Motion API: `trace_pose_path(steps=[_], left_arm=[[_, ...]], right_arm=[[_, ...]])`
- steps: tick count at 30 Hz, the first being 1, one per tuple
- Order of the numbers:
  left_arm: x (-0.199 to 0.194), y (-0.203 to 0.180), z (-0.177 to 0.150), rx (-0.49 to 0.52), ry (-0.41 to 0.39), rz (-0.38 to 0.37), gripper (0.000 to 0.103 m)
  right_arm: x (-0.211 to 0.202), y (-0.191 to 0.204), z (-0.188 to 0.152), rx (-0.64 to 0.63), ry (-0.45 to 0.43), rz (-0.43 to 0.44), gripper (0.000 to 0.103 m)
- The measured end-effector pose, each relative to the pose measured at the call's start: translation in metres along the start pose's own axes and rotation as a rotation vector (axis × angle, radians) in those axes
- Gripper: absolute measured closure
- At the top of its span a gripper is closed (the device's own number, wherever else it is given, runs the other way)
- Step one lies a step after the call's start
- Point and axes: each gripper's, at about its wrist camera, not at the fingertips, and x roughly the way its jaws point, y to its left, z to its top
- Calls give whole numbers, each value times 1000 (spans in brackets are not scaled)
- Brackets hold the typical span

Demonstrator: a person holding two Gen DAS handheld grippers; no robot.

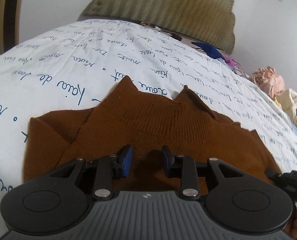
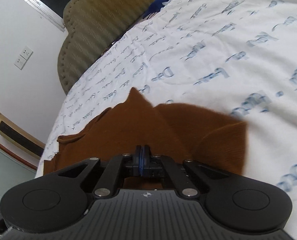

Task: Fold small clothes
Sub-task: 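Release the hem with the right gripper and lift both open grippers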

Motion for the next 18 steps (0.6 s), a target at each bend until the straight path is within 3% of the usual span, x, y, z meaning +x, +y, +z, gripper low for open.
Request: trace_pose_path(steps=[4,5,6,8,11,15,18], left_arm=[[-9,-7,-5,23,-20,39,72],[-13,-10,-7,40,-25,57,72],[-17,-14,-9,60,-30,77,72],[-28,-20,-14,94,-46,104,72],[-46,-23,-23,127,-68,140,72],[-60,-22,-37,168,-65,183,72],[-64,-17,-45,175,-68,184,72]], right_arm=[[-17,-1,-2,-26,-3,-14,103],[-24,2,-4,-43,-11,-11,97],[-29,6,-5,-76,-26,2,80],[-51,17,-16,-142,-44,29,73],[-77,30,-41,-220,-12,110,72],[-86,37,-68,-289,43,94,72],[-79,27,-70,-236,55,97,77]])
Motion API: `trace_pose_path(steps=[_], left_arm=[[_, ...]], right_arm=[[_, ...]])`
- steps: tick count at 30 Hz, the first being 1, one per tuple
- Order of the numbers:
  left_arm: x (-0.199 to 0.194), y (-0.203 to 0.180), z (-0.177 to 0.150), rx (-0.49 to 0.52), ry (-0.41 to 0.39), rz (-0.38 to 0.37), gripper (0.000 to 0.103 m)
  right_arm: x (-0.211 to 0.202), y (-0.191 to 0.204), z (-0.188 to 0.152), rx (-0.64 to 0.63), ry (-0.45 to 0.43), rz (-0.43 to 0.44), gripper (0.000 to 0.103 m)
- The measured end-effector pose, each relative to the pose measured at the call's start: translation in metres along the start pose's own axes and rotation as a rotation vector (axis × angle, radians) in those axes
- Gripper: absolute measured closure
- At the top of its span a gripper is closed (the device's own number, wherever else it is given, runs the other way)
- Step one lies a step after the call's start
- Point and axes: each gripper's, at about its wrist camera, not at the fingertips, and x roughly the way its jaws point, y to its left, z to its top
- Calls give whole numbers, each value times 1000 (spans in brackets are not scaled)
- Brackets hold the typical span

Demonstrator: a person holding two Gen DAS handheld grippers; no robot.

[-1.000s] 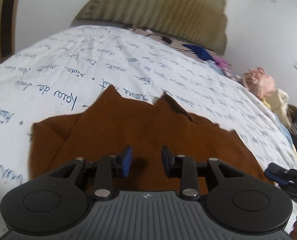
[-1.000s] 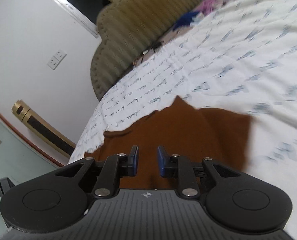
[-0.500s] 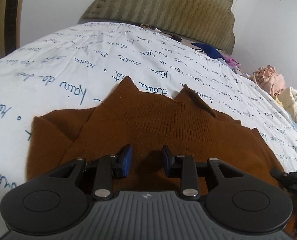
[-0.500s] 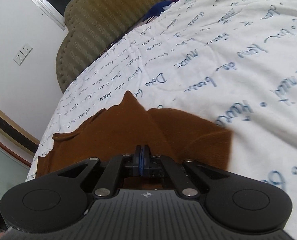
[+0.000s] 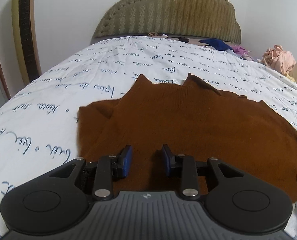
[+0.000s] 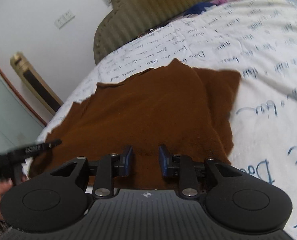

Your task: Fold small clothes

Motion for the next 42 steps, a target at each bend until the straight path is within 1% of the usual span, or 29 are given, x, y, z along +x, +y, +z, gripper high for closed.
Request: trace_pose_path(steps=[2,6,7,8,9,10,11,12,14,15,18,20,22,26,27,29,30,32,34,37,38,39,41,42], left_arm=[[-1,1,-4,11,-2,0,72],[-12,3,-14,25,-15,-7,72],[-17,7,-15,18,-18,-21,72],[-22,13,-15,-2,-21,-40,72],[-29,22,-15,-35,-26,-70,71],[-35,31,-14,-58,-27,-97,71],[-41,39,-12,-68,-33,-111,71],[-47,48,-10,-69,-49,-106,71],[-55,62,-5,-41,-65,-56,71],[-56,68,-1,-31,-63,-39,70],[-56,90,6,-60,-36,-8,68],[-54,101,7,-87,-28,7,67],[-51,113,8,-125,-20,-5,67],[-38,129,15,-210,19,-73,67],[-35,132,18,-223,28,-83,66],[-26,135,27,-246,46,-104,66],[-22,136,32,-258,51,-114,66],[-15,138,42,-273,55,-140,66],[-9,137,52,-272,55,-153,66],[3,134,68,-269,55,-173,64],[7,133,74,-273,56,-178,59],[11,133,79,-281,54,-182,50],[20,130,90,-294,53,-204,39],[25,129,95,-297,60,-215,38]], right_arm=[[0,-3,2,16,9,-1,81],[-5,5,0,-30,42,-48,80],[-9,8,0,-34,41,-62,78],[-13,11,-1,-40,32,-64,71],[-18,19,-3,-68,19,-61,67],[-22,28,-4,-107,9,-59,66],[-25,37,-6,-143,0,-45,66],[-26,48,-8,-174,-4,-13,64],[-24,72,-11,-222,6,55,60],[-20,83,-13,-240,17,83,60],[-3,118,-24,-278,56,174,60],[9,137,-32,-293,85,208,60],[20,152,-40,-283,120,245,60],[31,174,-57,-280,169,296,60],[34,177,-60,-250,189,322,60],[45,181,-67,-140,249,384,57],[52,181,-70,-65,270,396,50],[64,175,-79,94,300,386,47],[75,167,-87,232,295,383,48],[76,167,-91,316,232,417,47],[78,167,-92,343,223,424,47],[79,168,-94,373,218,432,47],[83,167,-97,433,213,450,48],[84,165,-98,465,204,448,48]])
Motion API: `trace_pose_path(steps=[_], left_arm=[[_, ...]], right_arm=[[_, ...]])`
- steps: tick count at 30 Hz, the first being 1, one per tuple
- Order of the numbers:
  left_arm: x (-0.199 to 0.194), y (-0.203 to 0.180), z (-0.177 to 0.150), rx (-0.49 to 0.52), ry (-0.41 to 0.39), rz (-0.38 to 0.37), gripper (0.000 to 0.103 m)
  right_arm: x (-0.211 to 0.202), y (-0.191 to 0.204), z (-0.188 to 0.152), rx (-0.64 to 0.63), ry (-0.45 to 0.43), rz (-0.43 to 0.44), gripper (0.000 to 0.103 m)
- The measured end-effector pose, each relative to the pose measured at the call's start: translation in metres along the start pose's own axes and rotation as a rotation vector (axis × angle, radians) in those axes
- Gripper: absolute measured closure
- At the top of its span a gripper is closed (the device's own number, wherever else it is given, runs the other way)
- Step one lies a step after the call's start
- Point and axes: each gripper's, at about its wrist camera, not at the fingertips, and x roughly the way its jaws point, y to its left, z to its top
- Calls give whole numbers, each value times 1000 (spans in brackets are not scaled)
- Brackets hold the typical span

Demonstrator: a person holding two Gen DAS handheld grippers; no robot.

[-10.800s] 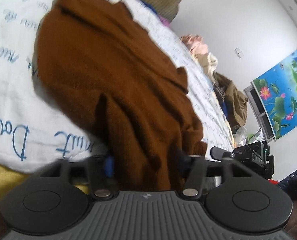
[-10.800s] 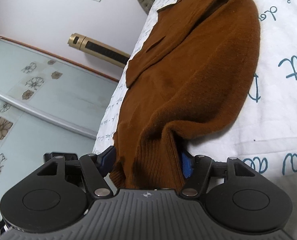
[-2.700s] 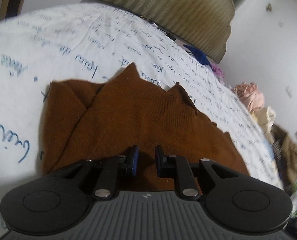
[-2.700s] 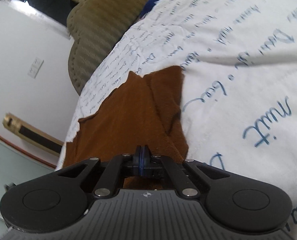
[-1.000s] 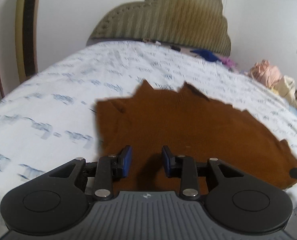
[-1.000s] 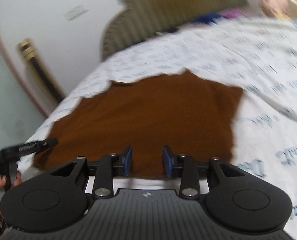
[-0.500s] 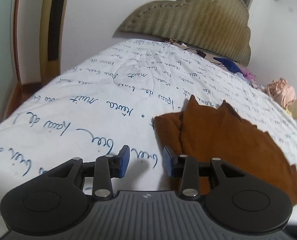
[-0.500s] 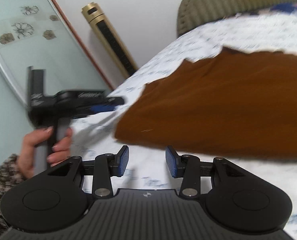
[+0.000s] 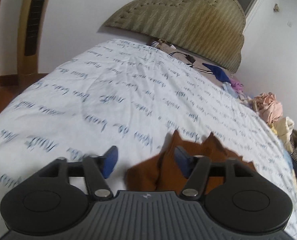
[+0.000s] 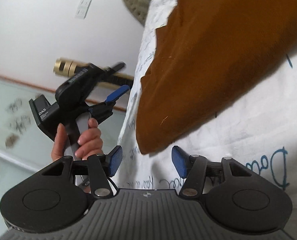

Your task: Fold small clothes

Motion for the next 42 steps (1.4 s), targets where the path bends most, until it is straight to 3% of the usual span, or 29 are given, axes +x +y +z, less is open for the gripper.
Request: trace_pose_path(steps=[5,8,11,16,19,26,33,37,38,39,41,42], left_arm=[[39,3,13,-91,179,-101,38],[57,15,12,-166,234,-131,38],[71,27,15,-179,288,-182,38],[75,38,25,-120,331,-206,38],[86,23,25,-64,370,-214,37],[124,-11,17,-65,456,-296,35],[133,-11,17,-98,468,-331,35],[134,-20,14,-62,455,-321,37],[134,-24,14,-46,448,-313,44],[135,-28,12,-27,447,-297,61],[140,-31,9,-37,460,-286,83],[144,-31,6,-54,478,-296,90]], right_arm=[[-8,-9,0,33,7,32,49],[-9,-8,-1,20,27,43,49],[-10,-8,0,1,51,56,50],[-11,-13,7,45,68,88,50],[-5,-12,10,56,47,89,50],[12,-14,11,101,-3,110,50],[20,-13,10,98,-3,118,50],[25,-13,10,111,-10,127,52],[27,-13,10,117,-15,125,55],[29,-14,10,124,-20,120,60],[34,-16,11,146,-29,108,66],[36,-18,11,159,-31,106,69]])
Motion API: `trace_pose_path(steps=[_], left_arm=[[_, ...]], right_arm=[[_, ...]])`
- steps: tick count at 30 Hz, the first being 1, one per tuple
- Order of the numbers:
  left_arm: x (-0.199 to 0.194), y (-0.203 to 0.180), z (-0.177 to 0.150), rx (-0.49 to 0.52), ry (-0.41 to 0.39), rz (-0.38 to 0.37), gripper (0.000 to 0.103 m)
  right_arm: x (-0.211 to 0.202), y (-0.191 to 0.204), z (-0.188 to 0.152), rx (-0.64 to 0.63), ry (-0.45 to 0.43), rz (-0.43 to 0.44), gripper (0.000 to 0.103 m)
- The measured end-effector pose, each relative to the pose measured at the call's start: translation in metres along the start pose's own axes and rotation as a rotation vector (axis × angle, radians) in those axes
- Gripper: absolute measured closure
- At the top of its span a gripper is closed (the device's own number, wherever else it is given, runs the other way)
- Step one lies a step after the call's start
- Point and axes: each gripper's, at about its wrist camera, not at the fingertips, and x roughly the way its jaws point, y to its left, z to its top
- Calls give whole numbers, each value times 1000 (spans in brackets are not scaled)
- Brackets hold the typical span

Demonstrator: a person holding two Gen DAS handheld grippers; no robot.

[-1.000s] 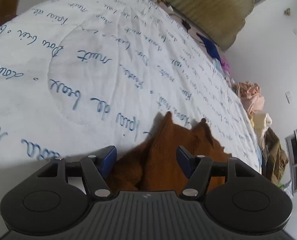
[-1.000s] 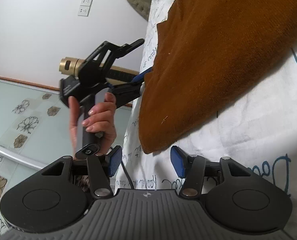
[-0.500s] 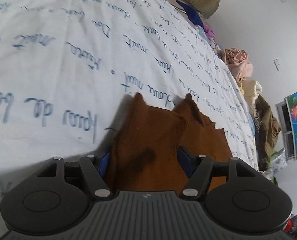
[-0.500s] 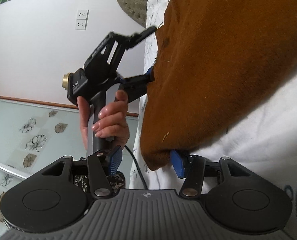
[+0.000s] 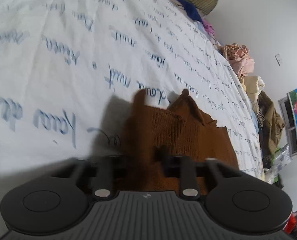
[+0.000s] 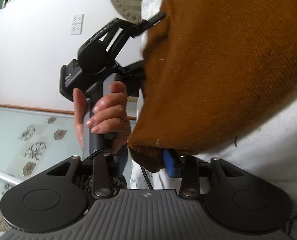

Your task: Fold small clothes

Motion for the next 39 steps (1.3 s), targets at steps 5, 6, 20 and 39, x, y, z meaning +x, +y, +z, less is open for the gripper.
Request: trace_pose_path(steps=[5,6,20,39], left_arm=[[3,8,-3,-54,-30,-14,91],[1,9,-3,-58,-35,-12,91],[-18,2,-8,-98,-84,-28,92],[-40,-15,-14,-150,-117,-33,92]], right_arm=[[2,-3,0,3,11,-28,86],[2,-2,0,-5,16,-34,88],[-20,4,9,-85,-4,-10,91],[-51,-4,21,-198,29,22,90]])
